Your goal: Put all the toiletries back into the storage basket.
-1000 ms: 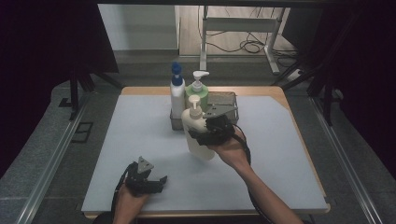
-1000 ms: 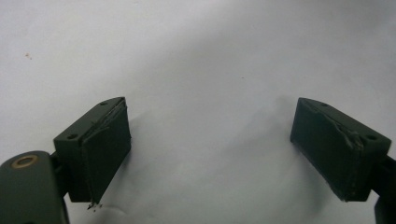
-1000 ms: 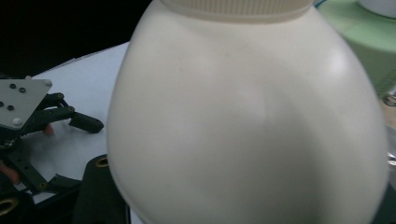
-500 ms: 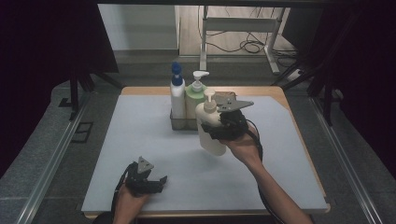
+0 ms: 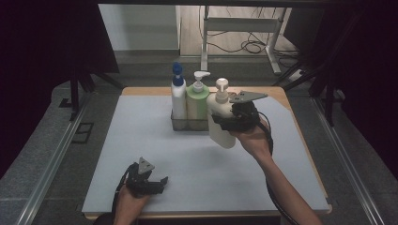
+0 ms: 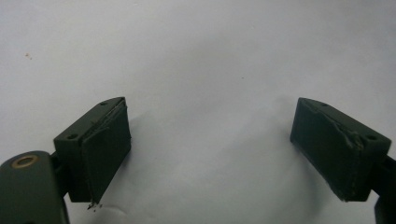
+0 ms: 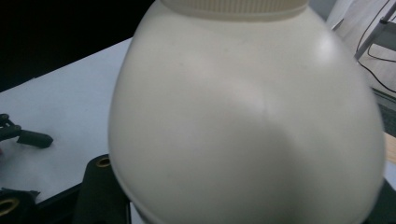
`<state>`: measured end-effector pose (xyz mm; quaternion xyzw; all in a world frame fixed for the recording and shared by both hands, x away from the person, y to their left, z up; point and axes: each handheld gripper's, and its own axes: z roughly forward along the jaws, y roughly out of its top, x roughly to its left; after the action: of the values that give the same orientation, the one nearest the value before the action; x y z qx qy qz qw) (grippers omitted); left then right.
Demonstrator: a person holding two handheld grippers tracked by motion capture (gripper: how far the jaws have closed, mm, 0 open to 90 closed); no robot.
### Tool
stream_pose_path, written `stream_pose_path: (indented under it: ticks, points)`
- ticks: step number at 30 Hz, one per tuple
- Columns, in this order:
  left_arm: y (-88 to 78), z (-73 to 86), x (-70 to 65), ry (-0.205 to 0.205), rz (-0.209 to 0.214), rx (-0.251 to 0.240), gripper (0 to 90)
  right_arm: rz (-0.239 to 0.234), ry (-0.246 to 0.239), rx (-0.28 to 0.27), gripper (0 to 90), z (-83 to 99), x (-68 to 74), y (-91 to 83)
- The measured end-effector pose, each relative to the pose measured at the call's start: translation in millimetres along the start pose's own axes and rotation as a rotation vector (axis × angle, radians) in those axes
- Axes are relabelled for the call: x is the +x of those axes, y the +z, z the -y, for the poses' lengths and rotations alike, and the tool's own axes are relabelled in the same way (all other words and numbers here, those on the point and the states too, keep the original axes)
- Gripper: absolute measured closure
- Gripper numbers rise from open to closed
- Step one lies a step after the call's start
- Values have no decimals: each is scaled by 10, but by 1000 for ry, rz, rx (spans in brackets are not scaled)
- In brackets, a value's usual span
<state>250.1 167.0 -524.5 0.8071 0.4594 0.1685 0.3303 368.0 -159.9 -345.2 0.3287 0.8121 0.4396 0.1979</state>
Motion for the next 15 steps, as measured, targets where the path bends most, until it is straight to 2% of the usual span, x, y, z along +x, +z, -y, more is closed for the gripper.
stream_pose_path:
  ticks: [15]
  points:
    - [0,0,1,-1,0,0,119,63,30,-18,396,-147,-234,35]
